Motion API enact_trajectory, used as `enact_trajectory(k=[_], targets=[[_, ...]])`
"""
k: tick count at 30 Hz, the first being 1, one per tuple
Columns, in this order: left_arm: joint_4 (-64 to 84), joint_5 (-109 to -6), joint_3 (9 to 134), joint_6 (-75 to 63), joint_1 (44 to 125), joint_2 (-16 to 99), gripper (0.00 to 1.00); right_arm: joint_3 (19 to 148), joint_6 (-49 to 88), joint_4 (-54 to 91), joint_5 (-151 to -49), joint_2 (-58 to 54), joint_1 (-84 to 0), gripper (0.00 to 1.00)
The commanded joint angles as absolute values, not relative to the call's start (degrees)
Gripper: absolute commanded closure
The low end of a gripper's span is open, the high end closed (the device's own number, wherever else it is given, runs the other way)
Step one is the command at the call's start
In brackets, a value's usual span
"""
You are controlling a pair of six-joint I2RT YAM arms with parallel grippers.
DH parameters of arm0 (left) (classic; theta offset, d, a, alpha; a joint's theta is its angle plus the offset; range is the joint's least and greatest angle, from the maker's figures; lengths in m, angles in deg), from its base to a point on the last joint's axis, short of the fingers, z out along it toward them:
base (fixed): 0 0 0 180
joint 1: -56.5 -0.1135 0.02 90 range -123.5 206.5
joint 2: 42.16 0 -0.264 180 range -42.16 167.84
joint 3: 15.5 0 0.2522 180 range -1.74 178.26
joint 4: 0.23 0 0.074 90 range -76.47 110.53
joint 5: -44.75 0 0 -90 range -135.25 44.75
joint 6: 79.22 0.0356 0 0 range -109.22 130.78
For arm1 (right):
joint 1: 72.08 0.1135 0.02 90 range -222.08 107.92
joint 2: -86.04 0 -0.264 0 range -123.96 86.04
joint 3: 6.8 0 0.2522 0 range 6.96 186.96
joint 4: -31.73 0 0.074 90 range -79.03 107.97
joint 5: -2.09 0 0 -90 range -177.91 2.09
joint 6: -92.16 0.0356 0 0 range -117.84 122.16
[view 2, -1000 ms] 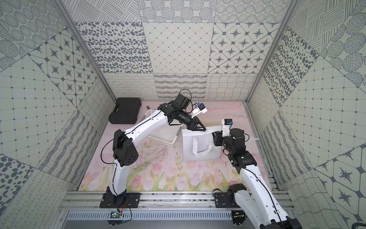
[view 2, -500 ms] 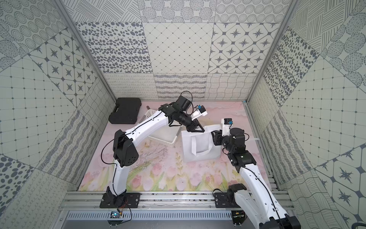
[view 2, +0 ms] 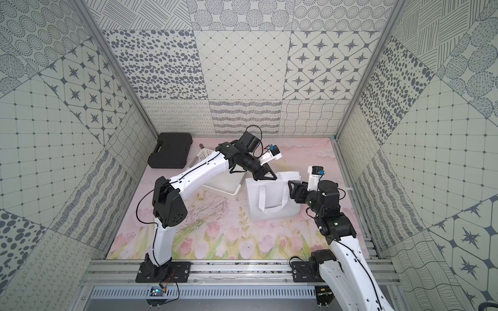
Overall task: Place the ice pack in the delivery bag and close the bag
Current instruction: Seal the delivery bag at the center of the board.
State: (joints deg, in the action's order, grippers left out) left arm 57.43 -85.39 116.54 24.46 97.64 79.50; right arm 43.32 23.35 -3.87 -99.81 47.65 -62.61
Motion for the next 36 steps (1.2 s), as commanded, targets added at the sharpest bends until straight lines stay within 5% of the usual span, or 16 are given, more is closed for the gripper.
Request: enact_trajectory(k=[1, 6, 12, 25, 31, 34, 36], targets=[[62.4, -82.9, 115.6, 26.6, 98.5, 79.2, 0.91, 46.7, 26.2, -5.4, -102.6, 48.4, -63.3, 0.25], [62.3, -83.6, 115.4, 26.6, 98.4, 79.2, 0.90, 51.6, 28.9, -5.4, -107.3, 43.3, -66.6, 0.16], [62.1, -83.3, 114.9, 27.0, 98.4, 78.9, 0.90, 53.1, 29.9, -5.0, -113.3, 37.0, -70.8, 0.21], [62.2, -81.6, 115.1, 26.9, 98.4, 79.0, 0.90, 40.0, 33.0, -2.3, -115.5, 50.3, -75.0, 0.22], [62.5, -81.9, 115.0, 27.2, 98.4, 78.8, 0.89, 35.5, 34.0, 0.6, -113.7, 51.2, -75.4, 0.41], [62.7, -82.1, 115.0, 27.4, 98.4, 78.7, 0.89, 34.9, 34.2, 4.5, -114.4, 48.2, -75.4, 0.58], [62.8, -82.5, 114.8, 27.8, 98.4, 78.6, 0.88, 34.8, 34.5, 7.6, -114.8, 45.9, -75.4, 0.59]])
